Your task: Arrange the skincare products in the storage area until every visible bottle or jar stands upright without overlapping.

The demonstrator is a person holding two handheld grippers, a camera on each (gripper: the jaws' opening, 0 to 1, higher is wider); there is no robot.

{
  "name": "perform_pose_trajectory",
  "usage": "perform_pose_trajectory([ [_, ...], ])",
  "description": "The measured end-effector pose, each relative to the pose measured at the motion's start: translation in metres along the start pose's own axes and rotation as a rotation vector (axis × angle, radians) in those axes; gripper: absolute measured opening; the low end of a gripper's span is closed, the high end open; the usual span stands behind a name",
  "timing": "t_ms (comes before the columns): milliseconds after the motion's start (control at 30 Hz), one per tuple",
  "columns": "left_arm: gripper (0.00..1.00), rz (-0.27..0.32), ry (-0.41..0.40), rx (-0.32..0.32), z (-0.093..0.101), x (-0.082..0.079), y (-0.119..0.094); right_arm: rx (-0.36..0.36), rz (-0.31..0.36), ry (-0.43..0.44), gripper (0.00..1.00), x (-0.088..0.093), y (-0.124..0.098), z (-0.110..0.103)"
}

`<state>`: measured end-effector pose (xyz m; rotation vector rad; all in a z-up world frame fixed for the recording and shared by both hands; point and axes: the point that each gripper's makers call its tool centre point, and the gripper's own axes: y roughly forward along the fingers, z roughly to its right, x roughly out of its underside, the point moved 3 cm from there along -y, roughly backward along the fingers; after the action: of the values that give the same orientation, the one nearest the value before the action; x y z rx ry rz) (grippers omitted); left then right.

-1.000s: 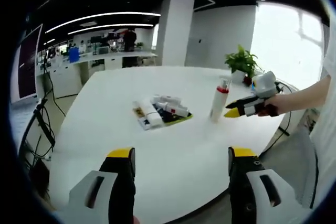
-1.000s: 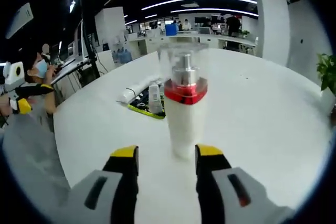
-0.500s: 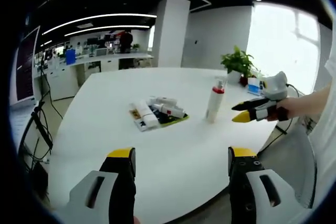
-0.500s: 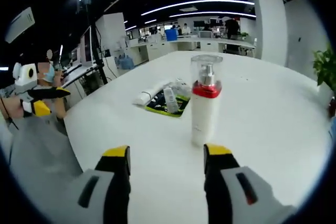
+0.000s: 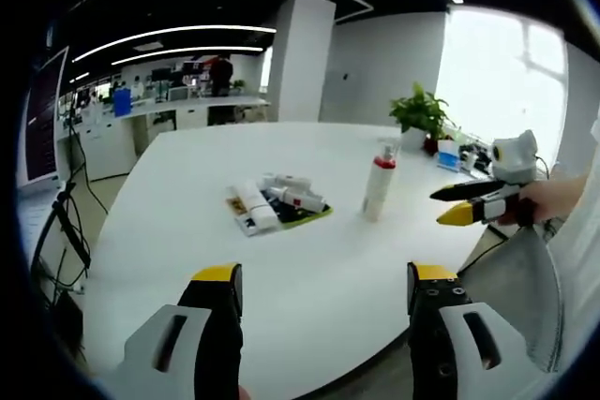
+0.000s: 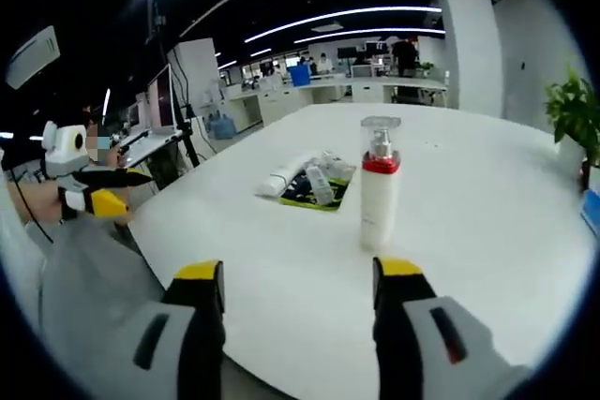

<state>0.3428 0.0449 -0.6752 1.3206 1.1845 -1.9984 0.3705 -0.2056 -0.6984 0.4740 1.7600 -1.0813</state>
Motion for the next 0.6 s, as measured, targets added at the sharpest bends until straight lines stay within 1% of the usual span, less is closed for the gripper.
perform_pose_trajectory([
  [167, 0.69, 0.006, -0.005, 0.006, 0.0, -0.001, 0.0, 0.002, 0.015, 0.001, 0.66, -0.003, -0.005, -0.006],
  [333, 0.69, 0.018, -0.024, 0.005, -0.001, -0.003, -0.002, 0.001, 0.036, -0.005, 0.68, -0.007, -0.016, -0.013],
  [533, 0.69, 0.029, -0.02, -0.014, -0.004, -0.003, -0.005, -0.01, 0.035, -0.012, 0.69, 0.0, -0.02, -0.02],
  [600, 0.69, 0.026, -0.017, -0.018, -0.003, -0.003, -0.005, -0.01, 0.037, -0.035, 0.71, 0.0, -0.021, -0.023],
])
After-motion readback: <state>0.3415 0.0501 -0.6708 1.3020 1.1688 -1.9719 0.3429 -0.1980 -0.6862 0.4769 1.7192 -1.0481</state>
